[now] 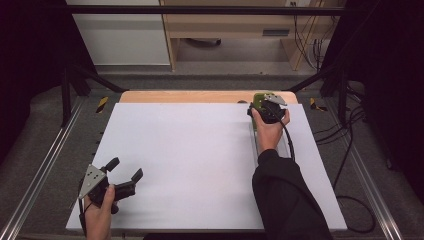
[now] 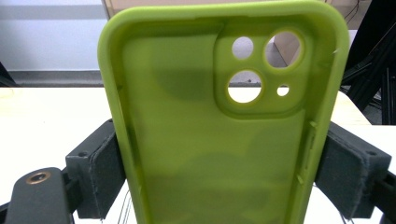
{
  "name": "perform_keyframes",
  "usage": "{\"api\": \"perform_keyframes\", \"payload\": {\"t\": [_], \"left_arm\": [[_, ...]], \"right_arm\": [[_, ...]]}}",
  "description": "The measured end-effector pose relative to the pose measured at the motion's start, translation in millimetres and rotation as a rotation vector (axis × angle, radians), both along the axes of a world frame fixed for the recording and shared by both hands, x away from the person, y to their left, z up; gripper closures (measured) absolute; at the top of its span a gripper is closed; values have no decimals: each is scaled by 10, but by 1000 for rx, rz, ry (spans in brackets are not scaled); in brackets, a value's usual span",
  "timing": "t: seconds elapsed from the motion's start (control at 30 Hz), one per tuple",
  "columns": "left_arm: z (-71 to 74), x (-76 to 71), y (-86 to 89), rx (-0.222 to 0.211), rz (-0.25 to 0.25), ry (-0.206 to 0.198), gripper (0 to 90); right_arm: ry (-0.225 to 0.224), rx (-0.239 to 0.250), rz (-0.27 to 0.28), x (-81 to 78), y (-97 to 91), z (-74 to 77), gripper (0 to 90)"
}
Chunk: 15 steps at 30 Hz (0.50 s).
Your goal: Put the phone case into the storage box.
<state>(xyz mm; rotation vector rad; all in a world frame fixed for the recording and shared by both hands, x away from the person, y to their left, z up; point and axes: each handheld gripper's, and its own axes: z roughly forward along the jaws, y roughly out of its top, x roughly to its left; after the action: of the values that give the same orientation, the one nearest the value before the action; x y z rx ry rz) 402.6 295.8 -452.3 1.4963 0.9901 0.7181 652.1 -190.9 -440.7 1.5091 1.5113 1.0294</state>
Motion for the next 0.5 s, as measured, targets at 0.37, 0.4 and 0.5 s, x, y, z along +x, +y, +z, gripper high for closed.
{"api": "perform_keyframes", "payload": {"t": [0.37, 0.4, 0.5], "left_arm": [[1, -2, 2, 0, 1, -1, 31], [1, -2, 2, 0, 1, -1, 31], [0, -1, 4, -2, 3, 0, 30]], "right_arm": [[1, -15, 1, -1, 4, -2, 132], [0, -14, 1, -1, 3, -1, 132], [-2, -13, 0, -1, 4, 2, 128]]}}
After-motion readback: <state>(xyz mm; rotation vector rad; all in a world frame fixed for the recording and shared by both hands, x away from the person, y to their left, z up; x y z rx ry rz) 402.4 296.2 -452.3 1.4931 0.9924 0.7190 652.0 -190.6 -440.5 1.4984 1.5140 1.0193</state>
